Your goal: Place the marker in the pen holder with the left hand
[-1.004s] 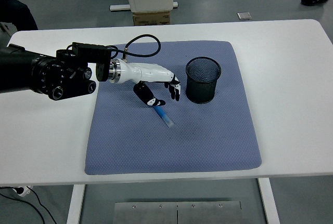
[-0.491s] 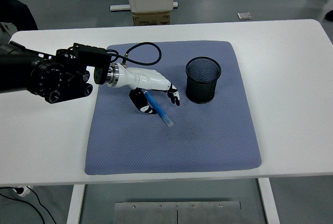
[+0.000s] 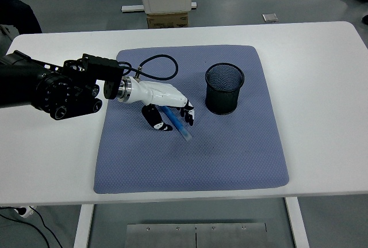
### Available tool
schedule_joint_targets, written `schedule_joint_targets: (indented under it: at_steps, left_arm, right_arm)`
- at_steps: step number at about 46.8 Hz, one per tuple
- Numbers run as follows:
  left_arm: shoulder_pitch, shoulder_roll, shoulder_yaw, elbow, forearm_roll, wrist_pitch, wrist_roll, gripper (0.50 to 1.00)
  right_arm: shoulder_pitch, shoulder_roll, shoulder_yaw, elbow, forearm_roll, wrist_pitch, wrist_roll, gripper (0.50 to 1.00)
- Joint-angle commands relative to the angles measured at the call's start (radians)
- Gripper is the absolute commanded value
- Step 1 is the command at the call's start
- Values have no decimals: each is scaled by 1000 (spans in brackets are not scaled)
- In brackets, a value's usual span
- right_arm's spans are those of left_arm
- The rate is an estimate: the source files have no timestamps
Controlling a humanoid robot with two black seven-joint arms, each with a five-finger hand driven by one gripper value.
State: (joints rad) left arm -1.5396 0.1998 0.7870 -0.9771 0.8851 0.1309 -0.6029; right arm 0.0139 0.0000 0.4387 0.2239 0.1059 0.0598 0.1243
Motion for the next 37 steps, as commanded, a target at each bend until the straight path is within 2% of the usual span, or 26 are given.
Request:
schedule_joint_targets:
  at_steps: [1,9,22,37]
  left_arm:
    - [4,-2,8,0,0,10,3,643]
    - [15,-5,23,1,26,45,11,628]
    - [16,-5,26,1,28,61,12,607]
    - [22,-5,38,1,29,64,12,552]
  right_arm:
    - [0,0,0,0,0,0,0,1000]
    - [0,0,0,0,0,0,0,1000]
    - [0,0,0,0,0,0,0,1000]
    - [0,0,0,0,0,0,0,1000]
